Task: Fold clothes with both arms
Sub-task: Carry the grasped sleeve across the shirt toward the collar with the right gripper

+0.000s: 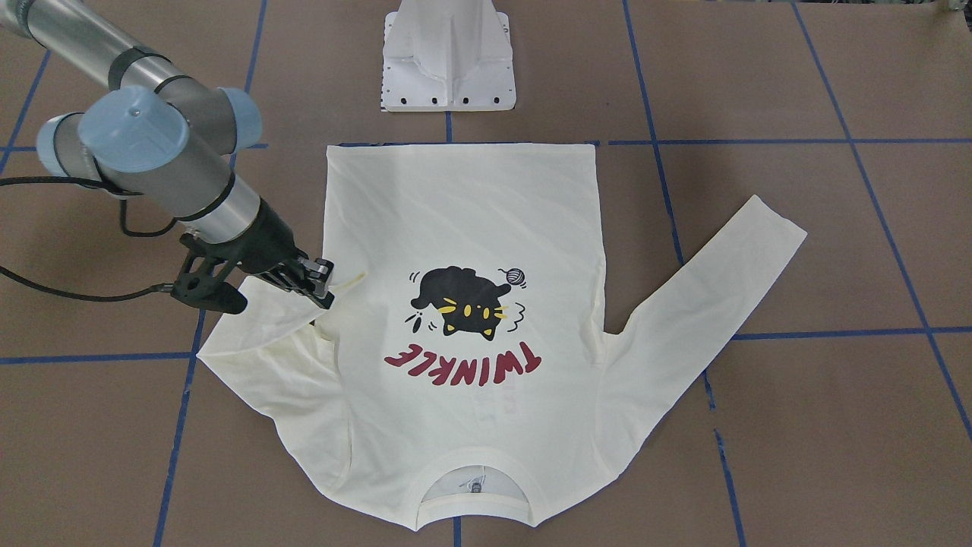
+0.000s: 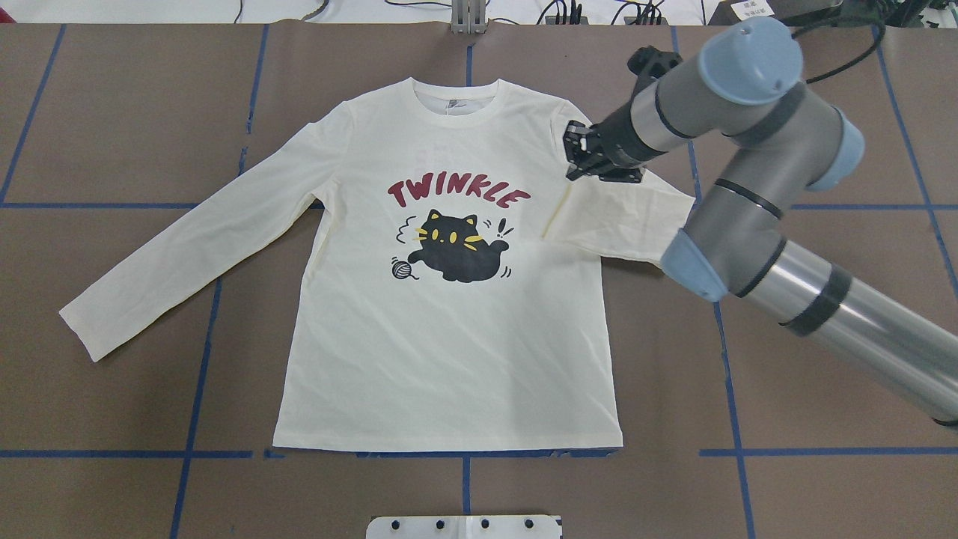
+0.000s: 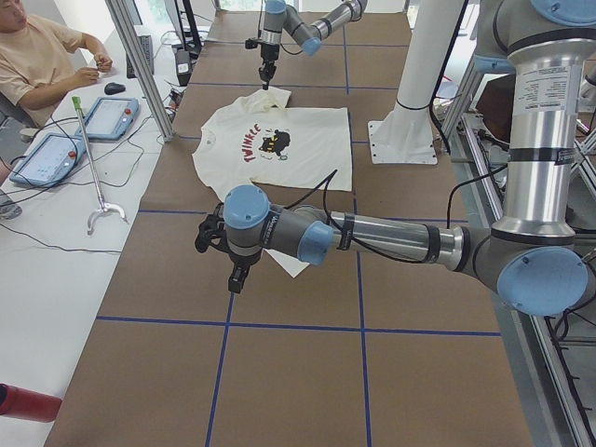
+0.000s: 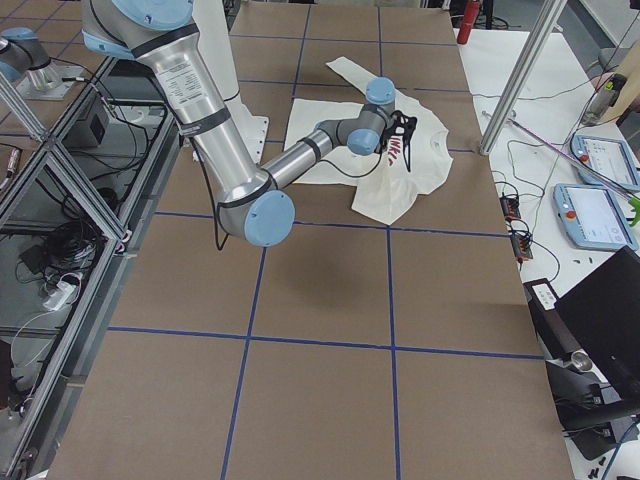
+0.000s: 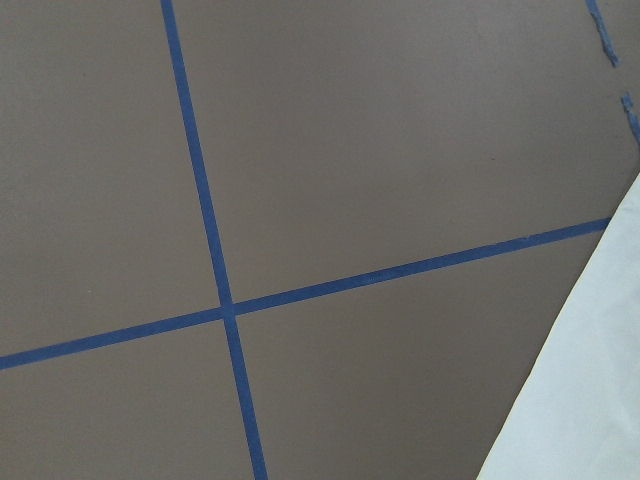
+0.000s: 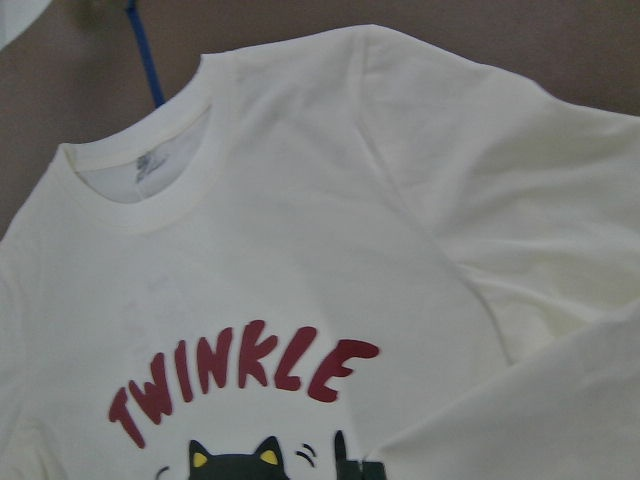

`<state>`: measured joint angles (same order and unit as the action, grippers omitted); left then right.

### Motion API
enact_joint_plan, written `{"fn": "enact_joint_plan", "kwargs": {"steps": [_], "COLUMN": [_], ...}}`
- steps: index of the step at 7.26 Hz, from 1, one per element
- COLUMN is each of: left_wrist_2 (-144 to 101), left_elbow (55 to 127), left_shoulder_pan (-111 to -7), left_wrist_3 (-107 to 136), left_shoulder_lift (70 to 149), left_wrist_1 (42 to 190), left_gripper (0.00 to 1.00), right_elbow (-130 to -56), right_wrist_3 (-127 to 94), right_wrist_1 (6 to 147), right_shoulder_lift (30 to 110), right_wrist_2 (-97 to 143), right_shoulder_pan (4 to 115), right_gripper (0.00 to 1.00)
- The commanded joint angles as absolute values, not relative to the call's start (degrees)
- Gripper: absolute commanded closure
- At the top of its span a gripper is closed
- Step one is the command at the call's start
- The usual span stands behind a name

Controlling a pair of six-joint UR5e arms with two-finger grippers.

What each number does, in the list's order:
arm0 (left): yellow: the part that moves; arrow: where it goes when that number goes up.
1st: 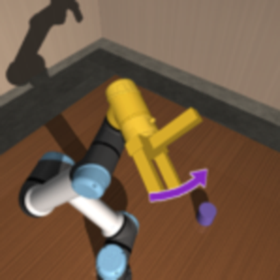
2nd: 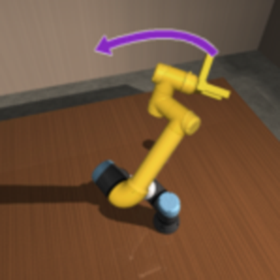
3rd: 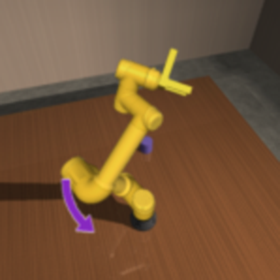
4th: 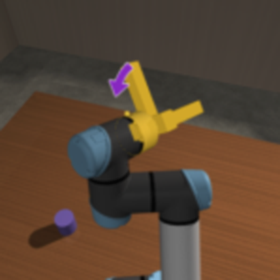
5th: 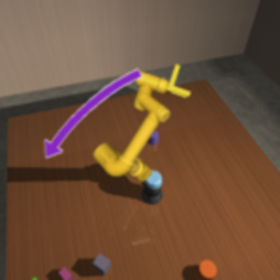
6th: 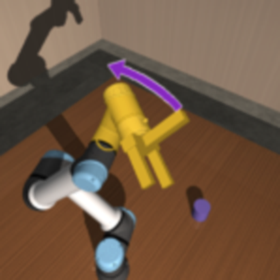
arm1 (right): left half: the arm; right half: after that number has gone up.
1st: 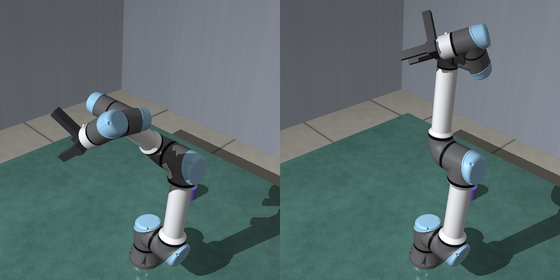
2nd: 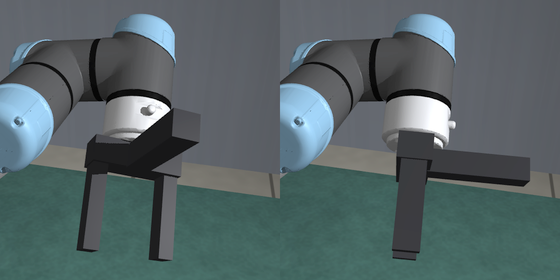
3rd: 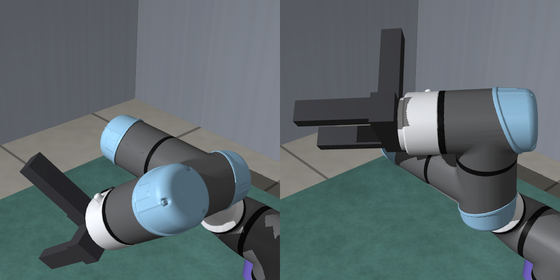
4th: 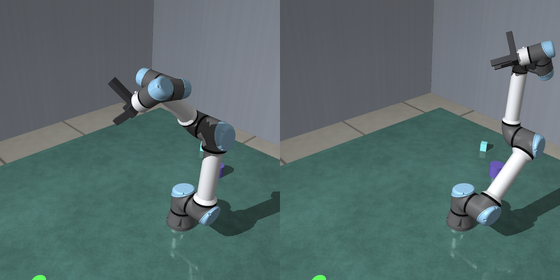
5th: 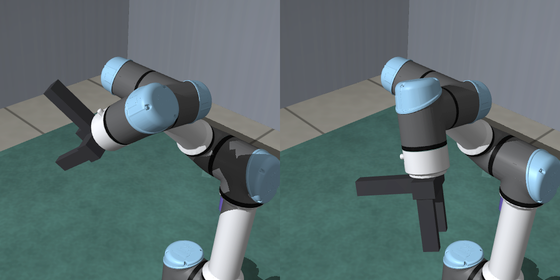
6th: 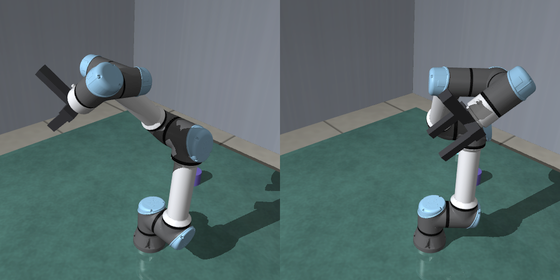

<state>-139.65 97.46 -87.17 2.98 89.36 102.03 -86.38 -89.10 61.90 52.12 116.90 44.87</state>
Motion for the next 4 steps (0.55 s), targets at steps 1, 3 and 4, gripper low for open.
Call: {"fn": "enact_joint_plan", "kwargs": {"steps": [1, 3, 4], "left_wrist_2": [-139.57, -139.48, -139.48], "left_elbow": [97.56, 97.21, 97.47], "left_shoulder_pan": [-87.19, -87.10, -87.10], "left_wrist_3": [2.90, 2.99, 3.08], "left_shoulder_lift": [89.30, 89.38, 89.38], "left_wrist_1": [102.13, 102.13, 102.04], "left_gripper": [0.00, 0.00, 0.00], "right_elbow": [-70.48, -58.59, -56.88], "right_wrist_3": [-91.32, -90.97, -90.97], "right_wrist_1": [62.67, 61.27, 57.95], "right_shoulder_lift": [32.25, 20.70, 20.39], "right_wrist_2": [107.42, 104.35, 100.15], "right_shoulder_pan": [39.05, 34.75, 32.02], "right_gripper": [1.00, 1.00, 1.00]}}
